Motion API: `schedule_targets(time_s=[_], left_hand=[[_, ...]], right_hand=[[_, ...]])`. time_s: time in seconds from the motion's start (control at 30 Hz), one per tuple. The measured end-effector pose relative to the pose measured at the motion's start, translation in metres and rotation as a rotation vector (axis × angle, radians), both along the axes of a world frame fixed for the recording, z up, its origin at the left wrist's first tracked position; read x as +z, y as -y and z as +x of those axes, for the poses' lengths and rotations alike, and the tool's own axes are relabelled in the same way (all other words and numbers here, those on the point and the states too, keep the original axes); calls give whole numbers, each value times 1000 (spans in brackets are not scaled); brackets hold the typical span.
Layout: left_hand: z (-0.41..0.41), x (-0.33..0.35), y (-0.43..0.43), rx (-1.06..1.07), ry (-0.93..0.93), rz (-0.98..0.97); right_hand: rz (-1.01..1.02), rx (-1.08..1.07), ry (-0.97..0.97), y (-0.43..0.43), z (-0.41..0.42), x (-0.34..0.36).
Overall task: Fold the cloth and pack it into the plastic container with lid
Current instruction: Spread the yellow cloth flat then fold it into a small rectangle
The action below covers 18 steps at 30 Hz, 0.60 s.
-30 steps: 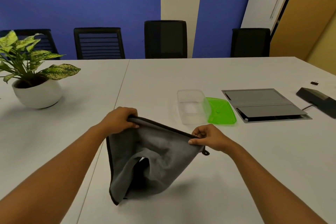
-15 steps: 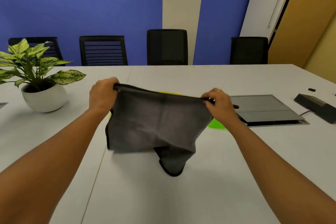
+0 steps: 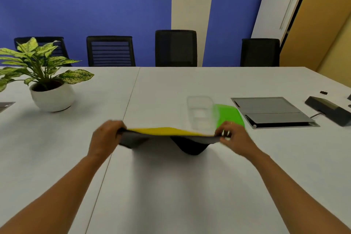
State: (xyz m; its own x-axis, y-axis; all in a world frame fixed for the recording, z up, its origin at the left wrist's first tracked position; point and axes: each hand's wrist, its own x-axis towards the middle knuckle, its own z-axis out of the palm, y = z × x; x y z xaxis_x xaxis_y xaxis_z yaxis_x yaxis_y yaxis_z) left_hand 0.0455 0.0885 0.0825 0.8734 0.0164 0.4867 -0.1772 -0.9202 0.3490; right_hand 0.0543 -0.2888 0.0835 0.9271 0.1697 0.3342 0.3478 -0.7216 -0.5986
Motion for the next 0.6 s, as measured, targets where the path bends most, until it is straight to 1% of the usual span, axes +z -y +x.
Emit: schedule_targets(time_s=[0.07, 0.13, 0.23, 0.3, 0.4, 0.5, 0.53, 0.6], left_hand=[[-24, -36, -8, -62, -199, 46], [-46, -71, -13, -133, -369, 104], [-76, -110, -13, -237, -614, 244], [-91, -126, -12, -270, -759, 282], [-102, -138, -12, -276, -879, 307], [-100, -138, -16, -266, -965, 291], [-98, -137, -18, -279, -993, 269], [-92, -134, -19, -300, -1038, 196]], right_hand=[[-40, 107, -265, 3, -20, -26], [-164, 182, -500, 4, -41, -52], [-302, 269, -729, 3, -67, -91], [-346, 279, -846, 0, -79, -112], [-380, 269, -966, -5, -91, -127], [-338, 297, -1054, -8, -92, -127], [-299, 283, -1053, -8, -90, -127], [-191, 176, -963, -6, -83, -130]])
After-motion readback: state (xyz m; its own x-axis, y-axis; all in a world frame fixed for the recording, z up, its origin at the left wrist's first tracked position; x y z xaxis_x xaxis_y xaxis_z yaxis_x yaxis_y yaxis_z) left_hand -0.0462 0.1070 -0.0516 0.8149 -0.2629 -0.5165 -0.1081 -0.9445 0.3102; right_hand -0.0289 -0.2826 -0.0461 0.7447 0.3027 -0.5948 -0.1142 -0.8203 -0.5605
